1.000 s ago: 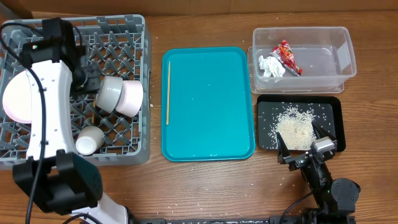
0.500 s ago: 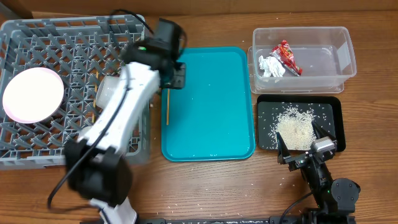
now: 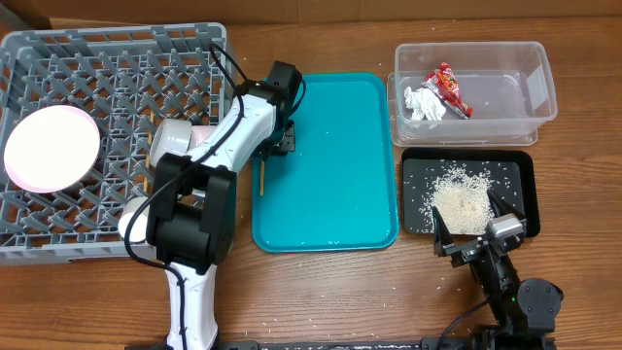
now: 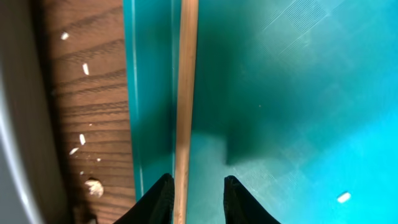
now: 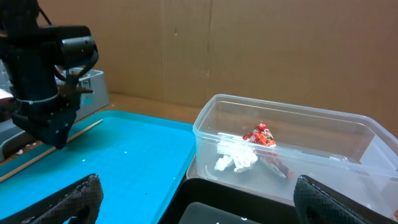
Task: Sort waste into correct bins and load items into the dishwasher
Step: 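Grasp the second chopstick on the teal tray with the left gripper, then carry the second chopstick left into the rack and release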
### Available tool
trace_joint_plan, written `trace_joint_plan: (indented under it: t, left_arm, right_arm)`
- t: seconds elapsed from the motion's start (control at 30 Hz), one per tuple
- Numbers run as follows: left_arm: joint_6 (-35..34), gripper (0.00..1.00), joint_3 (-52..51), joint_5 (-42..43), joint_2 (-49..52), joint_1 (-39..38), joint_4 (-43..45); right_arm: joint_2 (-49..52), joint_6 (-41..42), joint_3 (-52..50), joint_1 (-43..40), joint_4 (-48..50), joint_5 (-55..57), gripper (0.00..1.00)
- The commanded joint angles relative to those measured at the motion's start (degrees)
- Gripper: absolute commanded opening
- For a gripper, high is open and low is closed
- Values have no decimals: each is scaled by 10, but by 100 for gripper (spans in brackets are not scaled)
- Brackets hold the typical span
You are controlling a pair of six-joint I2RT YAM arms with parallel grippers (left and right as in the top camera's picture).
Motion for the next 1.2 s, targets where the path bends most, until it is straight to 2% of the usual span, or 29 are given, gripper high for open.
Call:
trace_joint_plan:
  t: [0.0, 0.17, 0.2, 0.27, 0.33, 0.5, 0.67, 0.7, 0.8, 0.87, 1.0, 1.17]
  left_arm:
    - [-13, 29, 1, 21, 32, 3, 4]
    - [-13, 31, 1, 47, 66, 3, -9]
    - [-12, 28, 1, 56, 72, 3, -8]
    - [-3, 14, 1, 67, 73, 3, -13]
    - [-2, 4, 5, 72, 65, 3, -23]
    - [28, 4, 44, 61, -6, 4, -75]
    - [66, 4, 74, -88, -134, 4, -151]
    - [91, 4, 74, -175, -178, 5, -170]
    - [128, 4, 73, -312, -222, 17, -198]
    - [158, 4, 73, -357, -231, 37, -213]
    - [178, 4, 67, -334, -225, 112, -210]
    - [216, 4, 38, -239, -206, 219, -160]
  right_arm:
    - [-6, 5, -6, 0, 1, 0, 100]
    - [-6, 5, -6, 0, 1, 0, 100]
    - [-6, 5, -6, 0, 1, 0, 99]
    - [-6, 4, -6, 0, 1, 0, 100]
    - [-6, 5, -6, 0, 1, 0, 100]
    - [-6, 5, -6, 0, 1, 0, 100]
    - [-6, 5, -6, 0, 1, 0, 100]
    - [-6, 5, -6, 0, 1, 0, 100]
    - [-6, 5, -6, 0, 1, 0, 100]
    - [-6, 5, -6, 0, 1, 0, 100]
    - [-6, 5, -6, 0, 1, 0, 100]
    - [-6, 5, -6, 0, 1, 0, 100]
